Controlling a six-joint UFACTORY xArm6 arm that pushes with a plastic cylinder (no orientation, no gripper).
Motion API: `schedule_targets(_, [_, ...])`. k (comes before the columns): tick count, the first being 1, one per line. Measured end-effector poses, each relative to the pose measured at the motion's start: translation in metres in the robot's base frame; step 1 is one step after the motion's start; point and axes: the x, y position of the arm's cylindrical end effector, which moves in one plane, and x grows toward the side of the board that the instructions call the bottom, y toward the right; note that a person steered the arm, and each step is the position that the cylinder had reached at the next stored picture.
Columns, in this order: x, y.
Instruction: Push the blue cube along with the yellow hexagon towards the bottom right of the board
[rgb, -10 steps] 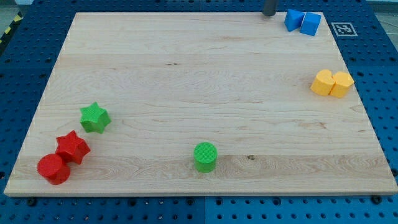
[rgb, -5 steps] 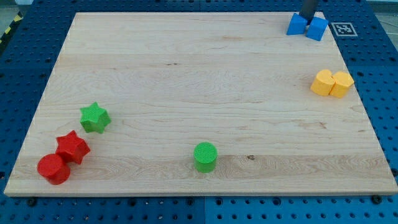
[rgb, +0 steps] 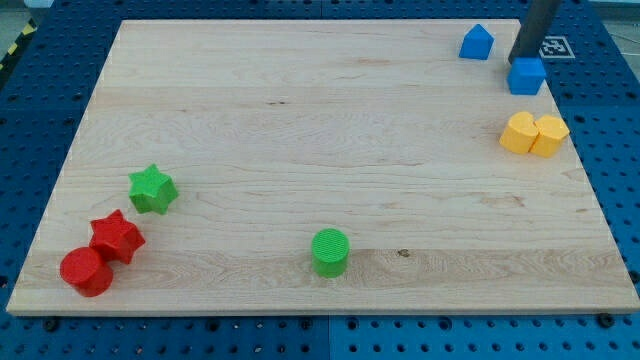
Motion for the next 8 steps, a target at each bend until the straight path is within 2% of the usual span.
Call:
schedule_targets(1, [0.002,0.001])
schedule_targets(2, [0.025,0.001])
schedule_targets(4, [0.097,0.001])
schedule_targets(6, [0.151,0.001])
schedule_targets(8, [0.167,-0.025])
